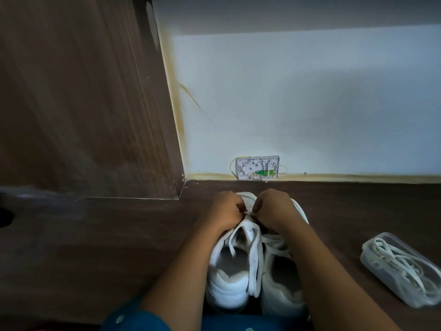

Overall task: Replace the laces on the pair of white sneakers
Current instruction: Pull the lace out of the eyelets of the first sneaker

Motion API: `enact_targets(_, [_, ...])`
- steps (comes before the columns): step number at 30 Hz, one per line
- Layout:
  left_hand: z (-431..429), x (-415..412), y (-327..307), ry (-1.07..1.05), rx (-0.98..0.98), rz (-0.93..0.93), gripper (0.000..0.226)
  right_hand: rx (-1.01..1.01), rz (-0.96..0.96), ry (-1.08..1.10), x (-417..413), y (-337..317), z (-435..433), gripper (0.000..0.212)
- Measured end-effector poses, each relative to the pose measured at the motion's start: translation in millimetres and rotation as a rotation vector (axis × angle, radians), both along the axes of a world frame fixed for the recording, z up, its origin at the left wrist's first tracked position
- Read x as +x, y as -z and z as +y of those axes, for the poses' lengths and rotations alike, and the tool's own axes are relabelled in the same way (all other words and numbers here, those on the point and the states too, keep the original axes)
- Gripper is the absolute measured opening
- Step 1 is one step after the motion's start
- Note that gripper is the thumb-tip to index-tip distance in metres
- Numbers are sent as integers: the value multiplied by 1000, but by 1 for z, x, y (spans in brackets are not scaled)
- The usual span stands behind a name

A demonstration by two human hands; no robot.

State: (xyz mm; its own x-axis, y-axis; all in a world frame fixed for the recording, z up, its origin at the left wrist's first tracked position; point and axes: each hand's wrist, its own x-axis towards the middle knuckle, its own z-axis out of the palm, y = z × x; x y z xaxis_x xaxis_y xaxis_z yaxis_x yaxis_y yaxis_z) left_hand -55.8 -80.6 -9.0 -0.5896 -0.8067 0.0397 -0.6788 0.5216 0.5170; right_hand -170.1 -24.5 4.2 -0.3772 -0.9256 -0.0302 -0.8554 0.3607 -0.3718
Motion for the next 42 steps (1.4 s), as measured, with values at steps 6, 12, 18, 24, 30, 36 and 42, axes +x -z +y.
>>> enact_targets(6, [0,3,7,-80,-64,163,15,-15,-24,15,-2,6,-5,21])
enact_targets(12, [1,13,5,7,-68,195,20,-4,-121,29,-1,5,-6,17])
enact_targets(18, [6,15,-1,1,5,105,13,18,-241,20,15,-13,2,41])
enact_targets(24, [9,8,6,-52,27,93,16,41,-254,12,16,-15,3,27])
enact_targets(30, [2,8,10,-117,-36,282,12,-58,-225,-3,15,-18,7,18])
enact_targets(36, [5,8,5,-398,385,843,20,-101,-321,30,9,-12,8,15])
enact_targets(42, [5,21,-8,-181,707,868,24,-104,-22,-68,13,-6,1,18])
